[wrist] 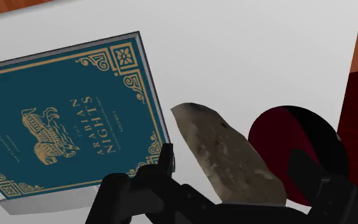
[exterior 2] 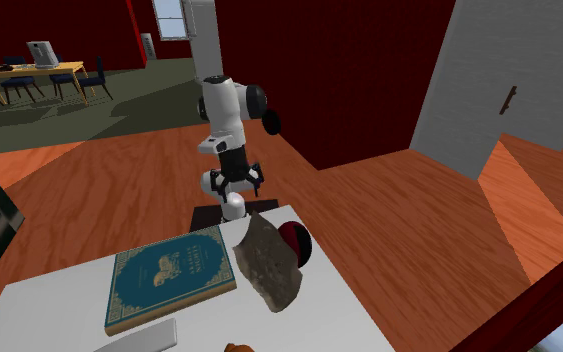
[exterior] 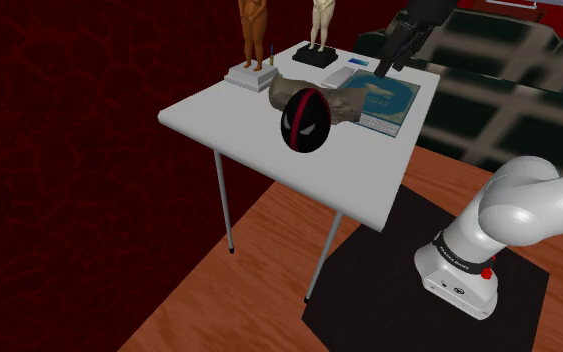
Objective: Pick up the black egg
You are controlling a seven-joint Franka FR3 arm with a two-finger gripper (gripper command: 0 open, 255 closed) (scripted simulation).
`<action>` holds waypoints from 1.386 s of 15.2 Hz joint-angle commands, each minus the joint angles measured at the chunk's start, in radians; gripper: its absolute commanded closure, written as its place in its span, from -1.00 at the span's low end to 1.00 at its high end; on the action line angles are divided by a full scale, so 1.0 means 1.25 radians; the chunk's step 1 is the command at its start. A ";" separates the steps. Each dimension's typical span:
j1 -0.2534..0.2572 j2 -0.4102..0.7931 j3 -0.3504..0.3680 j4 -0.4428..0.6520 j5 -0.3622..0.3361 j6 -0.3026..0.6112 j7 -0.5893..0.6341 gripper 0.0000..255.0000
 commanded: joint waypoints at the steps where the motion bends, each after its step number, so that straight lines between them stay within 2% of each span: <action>1: 0.000 0.000 0.000 0.000 0.000 0.000 0.000 -1.00; 5: -0.056 0.087 0.069 0.071 0.131 -0.054 0.304 -1.00; 8: -0.096 0.159 0.110 0.124 0.228 -0.065 0.527 -1.00; 14: -0.163 0.294 0.166 0.204 0.406 -0.007 0.950 -1.00; 21: -0.161 0.287 0.174 0.136 0.420 0.048 0.930 -1.00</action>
